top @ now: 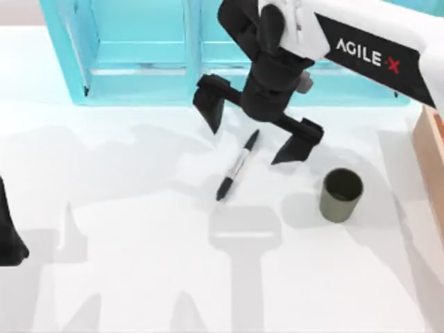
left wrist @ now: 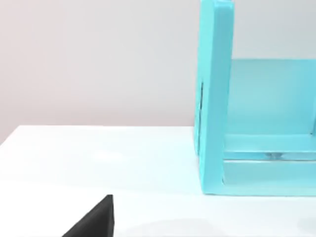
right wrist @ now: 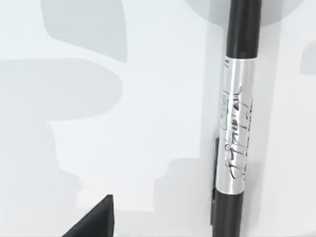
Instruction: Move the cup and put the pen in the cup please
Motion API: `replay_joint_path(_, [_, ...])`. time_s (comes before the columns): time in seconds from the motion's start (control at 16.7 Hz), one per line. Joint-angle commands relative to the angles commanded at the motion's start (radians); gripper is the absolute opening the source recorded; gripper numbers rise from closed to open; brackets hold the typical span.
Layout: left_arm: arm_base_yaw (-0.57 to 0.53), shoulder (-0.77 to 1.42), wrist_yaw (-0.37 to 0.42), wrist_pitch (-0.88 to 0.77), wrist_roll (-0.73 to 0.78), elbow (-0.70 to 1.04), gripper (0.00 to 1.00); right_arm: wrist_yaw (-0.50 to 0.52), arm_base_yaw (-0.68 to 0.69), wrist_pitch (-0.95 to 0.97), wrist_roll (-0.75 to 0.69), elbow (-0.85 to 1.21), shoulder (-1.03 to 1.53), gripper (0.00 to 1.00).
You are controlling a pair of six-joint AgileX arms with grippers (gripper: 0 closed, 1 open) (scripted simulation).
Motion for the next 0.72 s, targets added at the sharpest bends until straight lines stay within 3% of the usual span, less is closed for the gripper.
replay_joint_path(0.36, [0.000, 0.000, 0.000, 0.000, 0.000, 0.000, 1.00, 0.005, 0.019, 0.206, 0.020, -0.074, 0.123, 1.00])
replay_joint_path(0.66, [0.000, 0.000, 0.000, 0.000, 0.000, 0.000, 1.00, 0.006, 0.022, 0.225, 0.023, -0.082, 0.137, 1.00])
replay_joint_path(0.72, [0.000, 0.000, 0.000, 0.000, 0.000, 0.000, 1.00, 0.006, 0.022, 0.225, 0.023, -0.082, 0.137, 0.92])
